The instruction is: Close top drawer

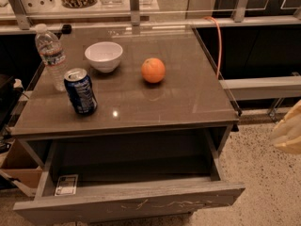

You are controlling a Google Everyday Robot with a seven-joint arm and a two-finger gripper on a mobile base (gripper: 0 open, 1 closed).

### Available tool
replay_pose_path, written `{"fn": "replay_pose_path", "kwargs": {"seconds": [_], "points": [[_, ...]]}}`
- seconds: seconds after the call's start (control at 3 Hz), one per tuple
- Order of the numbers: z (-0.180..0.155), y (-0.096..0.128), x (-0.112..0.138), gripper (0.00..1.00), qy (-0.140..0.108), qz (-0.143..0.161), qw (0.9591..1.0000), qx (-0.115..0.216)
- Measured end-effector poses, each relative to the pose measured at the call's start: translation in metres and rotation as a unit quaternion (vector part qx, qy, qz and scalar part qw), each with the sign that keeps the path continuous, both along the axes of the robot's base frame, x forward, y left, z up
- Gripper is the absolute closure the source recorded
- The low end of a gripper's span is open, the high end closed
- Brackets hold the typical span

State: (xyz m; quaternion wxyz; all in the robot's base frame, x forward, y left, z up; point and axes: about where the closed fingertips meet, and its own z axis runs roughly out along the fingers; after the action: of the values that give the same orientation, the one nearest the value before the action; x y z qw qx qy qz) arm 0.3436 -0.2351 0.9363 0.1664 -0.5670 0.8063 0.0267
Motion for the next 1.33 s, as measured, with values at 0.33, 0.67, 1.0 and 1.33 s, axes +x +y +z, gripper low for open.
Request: {"fn": "replay_pose_path", "kwargs": {"seconds": [0.33, 0.67, 1.0, 1.33], "points": [[-0.003, 0.002, -0.002, 1.00, 0.005, 0.000, 1.0000, 0.005], [-0.007, 0.003, -0.004, 1.00, 0.009, 0.004, 0.9999, 0.003], [-0.045, 0.002, -0.018, 1.00, 0.017, 0.000, 0.9999, 0.004], [-0.120, 0.008, -0.038, 1.00, 0.016, -0.024, 0.9991, 0.031]]}}
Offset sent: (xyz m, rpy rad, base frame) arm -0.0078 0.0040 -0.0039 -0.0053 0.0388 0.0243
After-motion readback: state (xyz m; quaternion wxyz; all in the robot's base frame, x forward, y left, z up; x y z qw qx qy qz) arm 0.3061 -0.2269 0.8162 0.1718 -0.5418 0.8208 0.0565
